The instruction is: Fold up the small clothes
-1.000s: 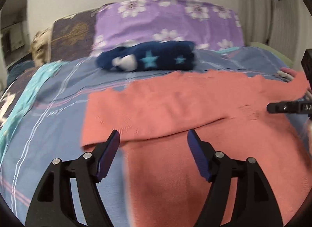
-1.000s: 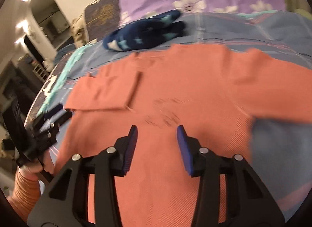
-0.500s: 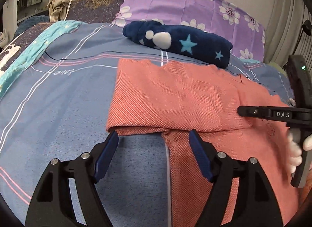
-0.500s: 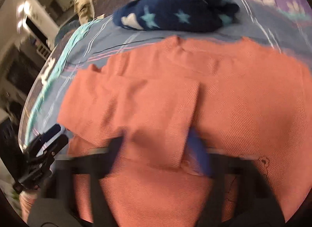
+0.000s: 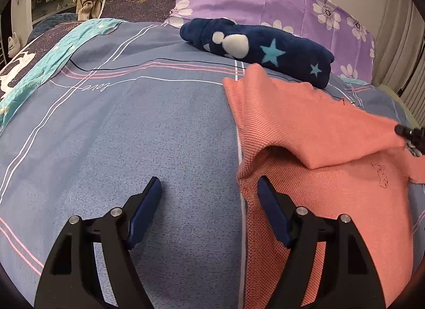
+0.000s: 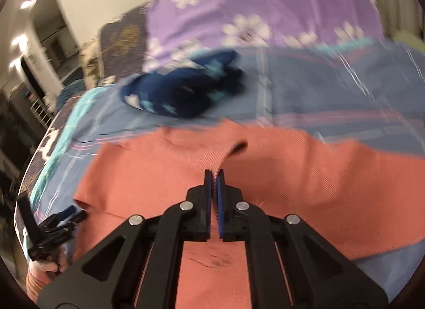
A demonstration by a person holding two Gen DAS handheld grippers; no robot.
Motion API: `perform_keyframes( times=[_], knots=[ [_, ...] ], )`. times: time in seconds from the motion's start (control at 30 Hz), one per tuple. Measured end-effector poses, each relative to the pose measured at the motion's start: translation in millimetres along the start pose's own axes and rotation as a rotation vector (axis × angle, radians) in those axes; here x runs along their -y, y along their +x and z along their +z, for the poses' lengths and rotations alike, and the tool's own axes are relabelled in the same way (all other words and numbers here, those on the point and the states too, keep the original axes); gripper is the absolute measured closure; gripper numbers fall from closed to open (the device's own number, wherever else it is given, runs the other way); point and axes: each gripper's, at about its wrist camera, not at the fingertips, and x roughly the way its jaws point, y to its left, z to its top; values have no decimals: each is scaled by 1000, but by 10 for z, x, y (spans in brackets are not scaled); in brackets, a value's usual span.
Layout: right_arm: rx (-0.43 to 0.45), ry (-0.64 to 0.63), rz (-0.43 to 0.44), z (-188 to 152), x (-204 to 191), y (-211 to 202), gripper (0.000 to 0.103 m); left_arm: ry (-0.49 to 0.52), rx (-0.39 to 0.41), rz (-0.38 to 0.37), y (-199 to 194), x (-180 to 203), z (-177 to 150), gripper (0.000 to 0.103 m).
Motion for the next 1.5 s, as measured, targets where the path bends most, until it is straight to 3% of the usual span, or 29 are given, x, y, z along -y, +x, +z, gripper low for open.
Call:
perform_keyframes(
  times=[0.13, 0.23, 0.33, 0.4, 0.53, 0.7, 0.8, 0.9, 0.93, 0.97, 1.0, 1.03, 1.1, 1.2, 1.23, 1.3, 1.47, 1.5],
  knots=[
    [-11, 80, 19, -114, 280, -5, 100, 17, -1, 25, 15, 26, -8, 28],
    [32, 102, 68, -137, 326, -168, 100, 27, 6, 47, 3, 45, -14, 28],
    [82, 111, 39, -166, 439, -350, 100, 27, 23, 47, -31, 37, -13, 28],
    [67, 117, 14, -192, 527, -313, 99, 28, 38, 29, -75, 37, -13, 28],
    [-53, 122, 22, -354, 638, -34, 92, 57, 62, -39, -216, 86, -31, 30],
    [-41, 126, 29, -433, 656, 1, 89, 73, 84, -140, -333, 195, 63, 40],
    [-29, 122, 23, -446, 639, -58, 82, 86, 82, -140, -217, 336, 247, 40],
    [2, 100, -7, -478, 619, -177, 66, 100, 42, -94, 121, 457, 421, 40],
    [9, 93, -11, -495, 628, -213, 66, 100, 30, -76, 216, 471, 459, 43],
    [18, 86, -16, -526, 637, -268, 65, 98, 12, -58, 348, 474, 494, 56],
    [26, 83, -19, -553, 642, -312, 65, 102, -10, -34, 441, 462, 511, 103],
    [31, 81, -20, -569, 650, -343, 65, 71, -35, 15, 517, 406, 519, 101],
    [44, 76, -22, -626, 678, -425, 63, 23, -30, 26, 511, 314, 519, 101],
    [52, 63, -40, -721, 718, -500, 61, 45, -10, 197, 490, 228, 499, 103],
    [52, 60, -42, -744, 726, -508, 61, 18, -14, 196, 483, 167, 503, 103],
    [52, 66, -35, -811, 762, -530, 61, -41, -7, 141, 417, 42, 523, 103],
    [45, 63, -19, -881, 768, -546, 61, -11, 59, -89, 214, 177, 639, 100],
    [39, 74, -20, -890, 776, -523, 61, -1, 64, -110, 215, 240, 683, 86]
  ],
)
